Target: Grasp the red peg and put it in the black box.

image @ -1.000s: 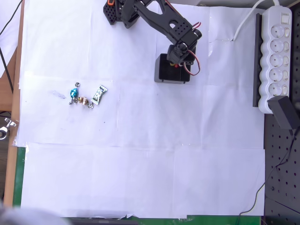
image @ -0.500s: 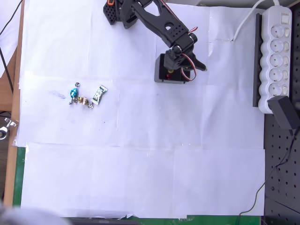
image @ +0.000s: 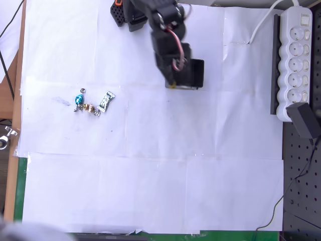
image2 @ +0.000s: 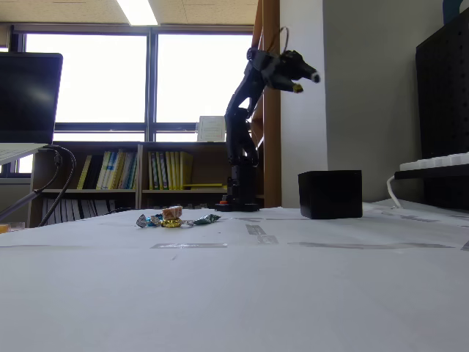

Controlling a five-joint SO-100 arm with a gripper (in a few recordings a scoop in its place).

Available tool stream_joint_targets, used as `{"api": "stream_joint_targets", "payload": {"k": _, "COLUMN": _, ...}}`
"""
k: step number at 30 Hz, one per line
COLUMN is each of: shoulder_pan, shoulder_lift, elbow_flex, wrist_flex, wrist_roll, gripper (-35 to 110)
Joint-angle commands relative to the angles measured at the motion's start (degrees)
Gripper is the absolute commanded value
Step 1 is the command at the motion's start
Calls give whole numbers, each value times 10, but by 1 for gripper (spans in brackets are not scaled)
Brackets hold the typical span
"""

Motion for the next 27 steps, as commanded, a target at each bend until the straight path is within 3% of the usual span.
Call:
{"api": "stream_joint_targets", "payload": {"k": 1, "shoulder_pan": 69, "shoulder_lift": -206, "elbow_flex": -325, "wrist_flex": -109, "wrist_roll": -111, "gripper": 0}}
{"api": "stream_joint_targets", "payload": {"k": 4, "shoulder_pan": 101, "shoulder_lift": -323, "elbow_flex": -576, "wrist_flex": -213, "wrist_roll": -174, "gripper": 0}}
{"api": "stream_joint_targets", "payload": {"k": 10, "shoulder_pan": 140, "shoulder_lift": -511, "elbow_flex": -867, "wrist_flex": -286, "wrist_roll": -306, "gripper": 0}}
{"api": "stream_joint_targets", "payload": {"k": 16, "shoulder_pan": 155, "shoulder_lift": -661, "elbow_flex": -1018, "wrist_flex": -299, "wrist_roll": -333, "gripper": 0}}
{"api": "stream_joint_targets", "payload": {"k": 22, "shoulder_pan": 150, "shoulder_lift": -706, "elbow_flex": -1027, "wrist_flex": -186, "wrist_roll": -316, "gripper": 0}}
{"api": "stream_joint_targets", "payload": {"k": 24, "shoulder_pan": 153, "shoulder_lift": -707, "elbow_flex": -1027, "wrist_flex": -103, "wrist_roll": -329, "gripper": 0}}
{"api": "stream_joint_targets", "payload": {"k": 26, "shoulder_pan": 156, "shoulder_lift": -707, "elbow_flex": -1027, "wrist_flex": 29, "wrist_roll": -407, "gripper": 0}}
{"api": "stream_joint_targets", "payload": {"k": 27, "shoulder_pan": 159, "shoulder_lift": -713, "elbow_flex": -1027, "wrist_flex": 61, "wrist_roll": -359, "gripper": 0}}
